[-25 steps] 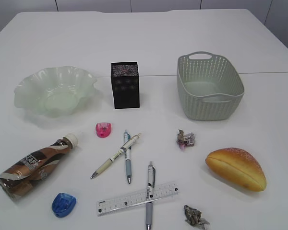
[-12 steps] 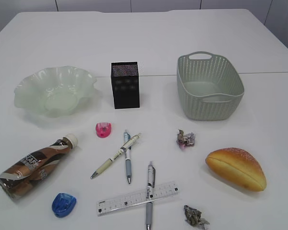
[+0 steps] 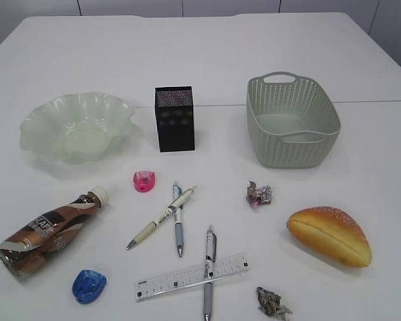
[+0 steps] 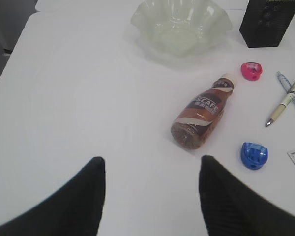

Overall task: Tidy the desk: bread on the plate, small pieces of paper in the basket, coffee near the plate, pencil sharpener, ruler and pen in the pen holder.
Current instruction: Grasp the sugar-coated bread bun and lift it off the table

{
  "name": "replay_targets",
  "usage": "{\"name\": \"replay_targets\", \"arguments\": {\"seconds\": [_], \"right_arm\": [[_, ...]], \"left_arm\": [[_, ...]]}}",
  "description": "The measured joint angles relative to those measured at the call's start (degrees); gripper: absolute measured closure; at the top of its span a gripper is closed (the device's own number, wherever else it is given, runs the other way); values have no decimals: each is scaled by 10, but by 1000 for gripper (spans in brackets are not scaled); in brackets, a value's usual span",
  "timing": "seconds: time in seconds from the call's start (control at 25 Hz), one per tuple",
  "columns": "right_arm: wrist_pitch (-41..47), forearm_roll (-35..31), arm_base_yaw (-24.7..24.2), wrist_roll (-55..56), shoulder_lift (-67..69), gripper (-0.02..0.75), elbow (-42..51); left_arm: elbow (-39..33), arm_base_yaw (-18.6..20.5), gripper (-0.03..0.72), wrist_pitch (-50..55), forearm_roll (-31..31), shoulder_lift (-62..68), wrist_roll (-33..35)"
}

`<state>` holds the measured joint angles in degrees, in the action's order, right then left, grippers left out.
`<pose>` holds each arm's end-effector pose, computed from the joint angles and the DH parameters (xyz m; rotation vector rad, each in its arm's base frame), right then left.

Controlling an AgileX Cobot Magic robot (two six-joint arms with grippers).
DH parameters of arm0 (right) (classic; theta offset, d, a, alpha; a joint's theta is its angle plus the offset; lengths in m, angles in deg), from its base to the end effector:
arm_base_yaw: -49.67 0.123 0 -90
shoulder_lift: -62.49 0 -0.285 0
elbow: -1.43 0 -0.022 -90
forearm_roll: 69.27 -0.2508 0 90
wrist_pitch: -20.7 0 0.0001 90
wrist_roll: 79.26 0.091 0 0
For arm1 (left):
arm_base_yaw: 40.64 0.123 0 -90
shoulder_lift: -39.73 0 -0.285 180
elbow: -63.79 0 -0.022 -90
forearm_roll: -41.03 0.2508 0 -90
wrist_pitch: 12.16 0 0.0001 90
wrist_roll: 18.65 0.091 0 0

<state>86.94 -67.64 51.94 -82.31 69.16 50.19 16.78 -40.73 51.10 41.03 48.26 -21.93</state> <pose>-0.0116 -0.0028 0.2687 -0.0953 2.1213 -0.0425 -0.0078 0.0000 0.2814 -0.0577 2.0728 -0.0361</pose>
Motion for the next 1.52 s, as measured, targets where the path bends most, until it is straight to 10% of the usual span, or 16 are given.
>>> {"name": "replay_targets", "arguments": {"seconds": [0.6,1.52], "right_arm": [[-35,-35,0,14,11,202,-13],[-189,-161,0,-178,656,237,-109]], "left_arm": [[16,0,254,-51,-40,12,0],[28,0,255,-150,-96,412,15]]}}
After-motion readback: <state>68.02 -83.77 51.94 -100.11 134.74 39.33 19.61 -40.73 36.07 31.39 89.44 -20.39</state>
